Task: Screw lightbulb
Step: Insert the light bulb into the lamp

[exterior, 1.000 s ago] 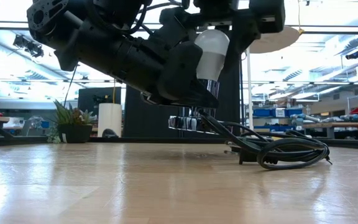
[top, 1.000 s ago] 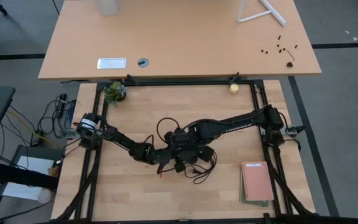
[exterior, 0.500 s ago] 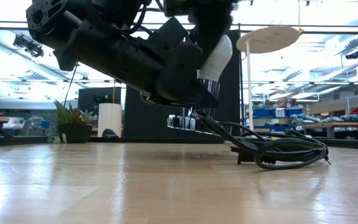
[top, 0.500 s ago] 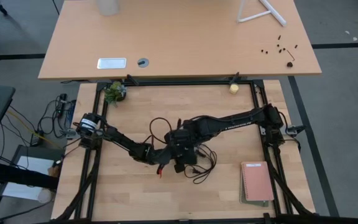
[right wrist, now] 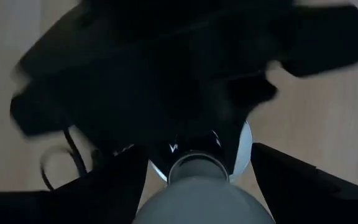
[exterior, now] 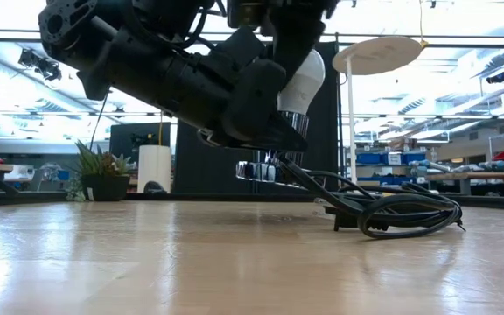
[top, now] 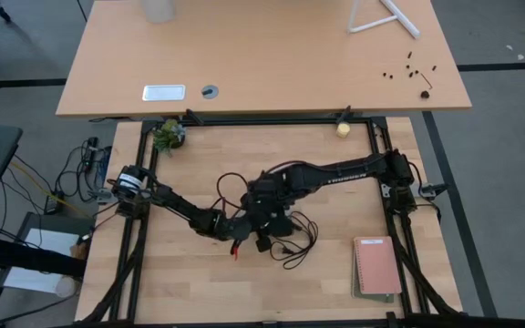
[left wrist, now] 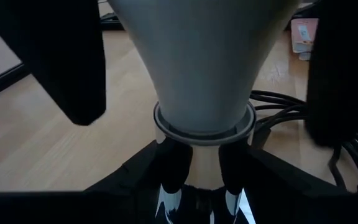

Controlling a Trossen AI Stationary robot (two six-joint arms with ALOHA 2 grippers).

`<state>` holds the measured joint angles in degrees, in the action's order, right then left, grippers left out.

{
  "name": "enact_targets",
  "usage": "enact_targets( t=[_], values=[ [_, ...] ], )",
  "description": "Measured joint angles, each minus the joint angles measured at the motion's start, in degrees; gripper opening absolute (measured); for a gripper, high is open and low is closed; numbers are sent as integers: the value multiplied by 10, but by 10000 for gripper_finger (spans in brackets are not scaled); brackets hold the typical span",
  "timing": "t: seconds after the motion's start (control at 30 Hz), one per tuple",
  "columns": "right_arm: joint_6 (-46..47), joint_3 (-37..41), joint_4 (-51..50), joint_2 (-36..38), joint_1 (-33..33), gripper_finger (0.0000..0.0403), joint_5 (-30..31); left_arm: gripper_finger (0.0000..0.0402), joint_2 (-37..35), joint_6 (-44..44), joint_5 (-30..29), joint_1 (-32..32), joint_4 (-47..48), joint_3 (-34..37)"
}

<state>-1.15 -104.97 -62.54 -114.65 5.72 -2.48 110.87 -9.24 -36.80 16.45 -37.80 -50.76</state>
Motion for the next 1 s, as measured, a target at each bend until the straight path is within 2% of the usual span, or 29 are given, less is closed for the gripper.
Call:
enact_targets(
  t=[0.17,0.33,0.5,0.57,0.77,0.87,1.0],
  values=[
    [-164,0,-19,0,4,295,2,195,0,0,0,0,2,0],
    [-276,0,-40,0,19,295,19,195,0,0,2,0,3,0],
    [-332,0,-57,0,39,290,97,195,0,0,2,0,2,0],
    [-335,0,-53,0,43,283,115,195,0,0,2,0,1,0],
    [-307,0,-49,0,43,262,117,195,1,3,-5,0,-10,0],
    [-246,0,-47,0,39,264,117,195,1,3,-12,0,-10,0],
    [-120,-1,-44,0,33,275,115,195,1,1,-20,0,-13,0]
  ],
)
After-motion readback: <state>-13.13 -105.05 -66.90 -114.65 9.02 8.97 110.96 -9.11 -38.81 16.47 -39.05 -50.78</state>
